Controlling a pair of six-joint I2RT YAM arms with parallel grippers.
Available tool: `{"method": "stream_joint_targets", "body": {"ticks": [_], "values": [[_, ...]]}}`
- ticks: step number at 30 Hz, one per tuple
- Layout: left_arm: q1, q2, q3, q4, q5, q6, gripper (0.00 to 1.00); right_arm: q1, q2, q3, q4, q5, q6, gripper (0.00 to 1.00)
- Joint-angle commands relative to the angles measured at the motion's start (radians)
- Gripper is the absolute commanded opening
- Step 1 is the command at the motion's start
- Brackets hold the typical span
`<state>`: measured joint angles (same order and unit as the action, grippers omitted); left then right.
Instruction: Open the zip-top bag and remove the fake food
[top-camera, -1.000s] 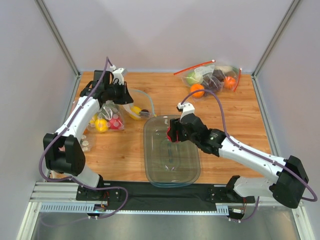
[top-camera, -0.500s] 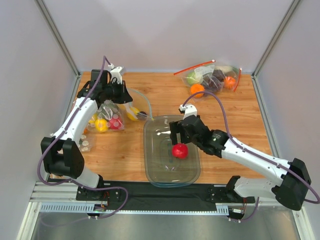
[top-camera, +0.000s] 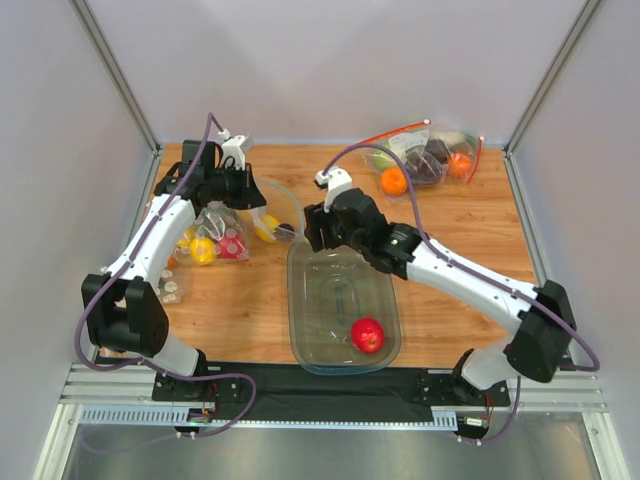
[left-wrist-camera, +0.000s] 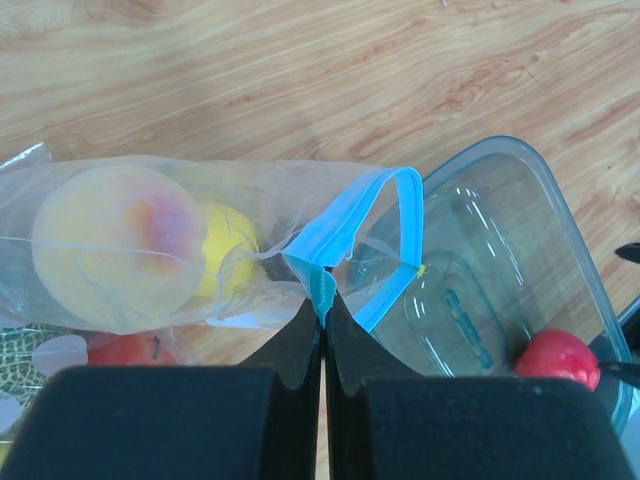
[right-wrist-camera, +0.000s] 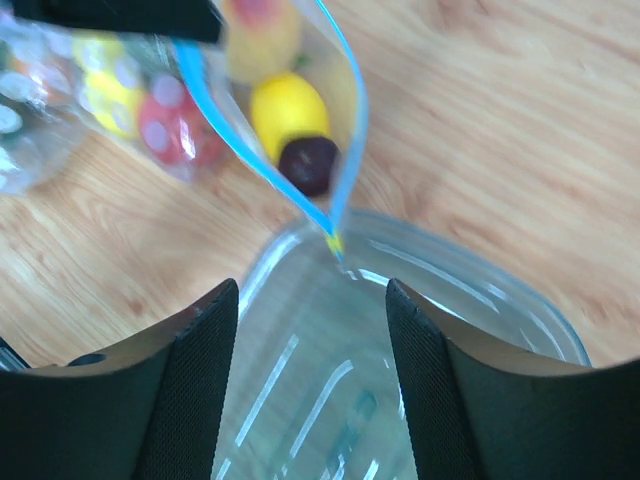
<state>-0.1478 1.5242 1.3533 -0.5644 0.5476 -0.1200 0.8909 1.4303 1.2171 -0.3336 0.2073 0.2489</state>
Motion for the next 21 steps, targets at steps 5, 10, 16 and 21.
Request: {"method": "stream_joint_targets", "body": {"ticks": [5,10,16,21], "values": [[0.004,0.008,0.024,-0.018,0.052,0.029,0.00,-0.029,0.229,0.242,0.159,-0.169,-0.079,0.59],[0.004,0.017,0.030,-0.032,0.048,0.033,0.00,-0.078,0.367,0.358,0.182,-0.246,-0.048,0.57],[0.004,0.028,0.030,-0.032,0.054,0.033,0.00,-0.110,0.512,0.463,0.177,-0.339,-0.034,0.52],[0.004,0.042,0.032,-0.035,0.055,0.034,0.00,-0.112,0.616,0.521,0.130,-0.362,-0.022,0.49]]}}
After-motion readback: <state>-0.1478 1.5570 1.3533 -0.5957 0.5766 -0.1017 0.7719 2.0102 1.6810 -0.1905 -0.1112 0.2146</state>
